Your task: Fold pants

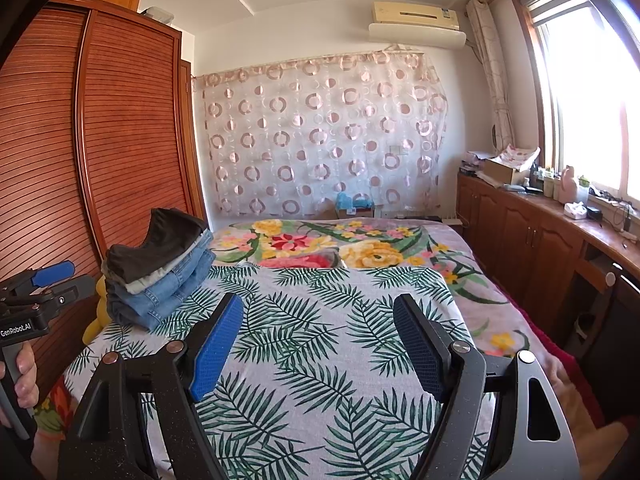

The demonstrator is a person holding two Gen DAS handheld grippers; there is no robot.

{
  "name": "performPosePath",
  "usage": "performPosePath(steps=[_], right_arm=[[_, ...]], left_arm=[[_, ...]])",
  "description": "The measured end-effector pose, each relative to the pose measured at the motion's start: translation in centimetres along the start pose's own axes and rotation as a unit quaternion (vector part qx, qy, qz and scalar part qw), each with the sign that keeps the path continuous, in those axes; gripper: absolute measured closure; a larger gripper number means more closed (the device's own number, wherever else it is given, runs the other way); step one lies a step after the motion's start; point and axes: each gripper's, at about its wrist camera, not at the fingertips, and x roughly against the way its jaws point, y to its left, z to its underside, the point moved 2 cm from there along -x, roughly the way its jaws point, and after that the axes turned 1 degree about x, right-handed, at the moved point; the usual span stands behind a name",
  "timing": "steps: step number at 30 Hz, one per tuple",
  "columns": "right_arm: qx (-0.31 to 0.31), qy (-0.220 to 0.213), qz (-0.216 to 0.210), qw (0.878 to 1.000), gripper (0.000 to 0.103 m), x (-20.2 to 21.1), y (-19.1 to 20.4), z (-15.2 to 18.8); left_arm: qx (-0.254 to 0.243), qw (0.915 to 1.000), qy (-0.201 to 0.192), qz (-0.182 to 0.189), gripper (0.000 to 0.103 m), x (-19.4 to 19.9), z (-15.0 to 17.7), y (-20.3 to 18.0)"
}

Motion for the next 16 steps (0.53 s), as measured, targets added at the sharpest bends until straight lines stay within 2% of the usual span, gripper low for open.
performPosePath(steps=[16], right_arm=[[0.000, 0.000, 0.000, 1.000, 0.024, -0.02, -0.05, 0.02]], left_arm=[[-0.001, 1.0000, 0.000, -0.001, 0.020, -0.10, 0.16, -0.16]])
